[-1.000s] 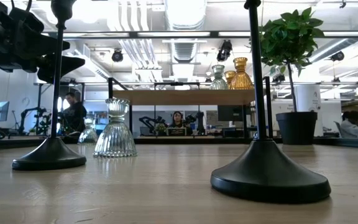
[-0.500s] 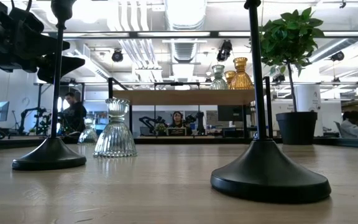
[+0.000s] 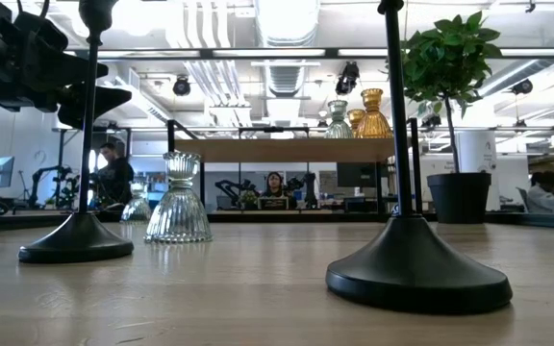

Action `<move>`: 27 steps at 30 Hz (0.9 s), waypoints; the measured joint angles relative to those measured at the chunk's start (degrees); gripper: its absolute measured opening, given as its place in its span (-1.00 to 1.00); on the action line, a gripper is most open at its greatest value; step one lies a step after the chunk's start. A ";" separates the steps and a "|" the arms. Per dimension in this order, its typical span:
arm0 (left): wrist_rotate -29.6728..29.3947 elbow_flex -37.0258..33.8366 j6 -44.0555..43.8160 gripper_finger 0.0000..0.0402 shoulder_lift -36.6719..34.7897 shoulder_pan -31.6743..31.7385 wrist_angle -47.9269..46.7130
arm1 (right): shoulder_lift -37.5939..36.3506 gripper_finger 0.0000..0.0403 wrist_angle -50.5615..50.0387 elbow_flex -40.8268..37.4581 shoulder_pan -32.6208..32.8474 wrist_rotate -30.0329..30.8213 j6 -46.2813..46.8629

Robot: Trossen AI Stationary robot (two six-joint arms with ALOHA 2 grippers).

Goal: Pick & Place candle stick holders
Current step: Put the bottom right black candle holder on the shelf

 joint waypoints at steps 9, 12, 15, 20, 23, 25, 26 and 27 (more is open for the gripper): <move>0.00 0.02 0.01 0.61 0.00 0.00 0.00 | 0.00 -0.54 2.38 0.97 0.04 -0.05 2.30; 0.00 0.02 0.00 0.61 -0.01 0.00 0.00 | 0.00 -0.59 3.23 1.61 0.04 -0.07 2.02; 0.00 0.01 0.00 0.61 0.00 0.00 0.00 | 0.00 -0.69 3.32 1.95 0.04 -0.07 1.87; 0.00 0.02 0.01 0.61 0.00 0.00 0.00 | 0.03 -0.92 3.24 1.94 0.07 0.68 0.95; 0.01 0.02 0.00 0.61 0.00 0.00 0.01 | -0.04 -0.94 3.35 1.95 0.11 1.96 0.10; 0.00 0.00 0.01 0.61 0.00 0.00 0.00 | -0.02 -0.94 3.37 1.95 0.04 2.22 -0.70; 0.00 0.02 -0.01 0.61 0.00 0.00 0.00 | -0.02 -0.94 3.37 1.95 0.04 2.37 -0.95; 0.00 0.00 -0.01 0.61 0.00 0.00 0.00 | -0.07 -0.94 3.37 1.95 0.04 2.57 -1.18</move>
